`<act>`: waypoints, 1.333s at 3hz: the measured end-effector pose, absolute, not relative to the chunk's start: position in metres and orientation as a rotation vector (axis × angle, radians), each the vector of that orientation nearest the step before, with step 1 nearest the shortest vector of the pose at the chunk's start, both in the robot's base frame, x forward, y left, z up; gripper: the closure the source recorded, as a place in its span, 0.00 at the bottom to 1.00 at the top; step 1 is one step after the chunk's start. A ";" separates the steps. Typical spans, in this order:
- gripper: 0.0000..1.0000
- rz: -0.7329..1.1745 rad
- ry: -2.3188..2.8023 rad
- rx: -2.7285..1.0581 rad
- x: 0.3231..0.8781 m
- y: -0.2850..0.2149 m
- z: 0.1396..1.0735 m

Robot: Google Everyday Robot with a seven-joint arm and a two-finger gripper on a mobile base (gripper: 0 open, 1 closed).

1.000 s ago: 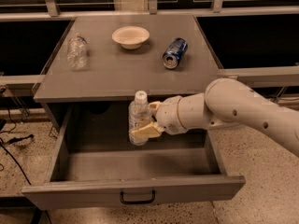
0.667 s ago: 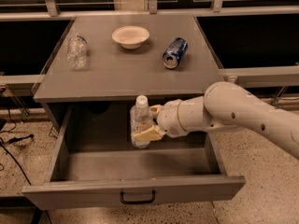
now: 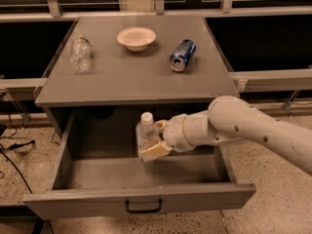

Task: Place blue plastic bottle into top drawer

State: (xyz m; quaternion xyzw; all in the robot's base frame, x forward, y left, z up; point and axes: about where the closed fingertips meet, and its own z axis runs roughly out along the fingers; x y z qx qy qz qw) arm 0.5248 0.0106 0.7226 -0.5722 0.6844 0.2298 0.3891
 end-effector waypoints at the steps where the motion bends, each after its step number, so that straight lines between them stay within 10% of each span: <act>1: 1.00 0.589 1.749 -1.478 0.524 0.013 0.709; 4: 1.00 0.608 1.815 -1.508 0.540 0.031 0.710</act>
Offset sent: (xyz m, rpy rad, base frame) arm 0.0140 0.0142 -0.0034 -0.0481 0.0471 0.0082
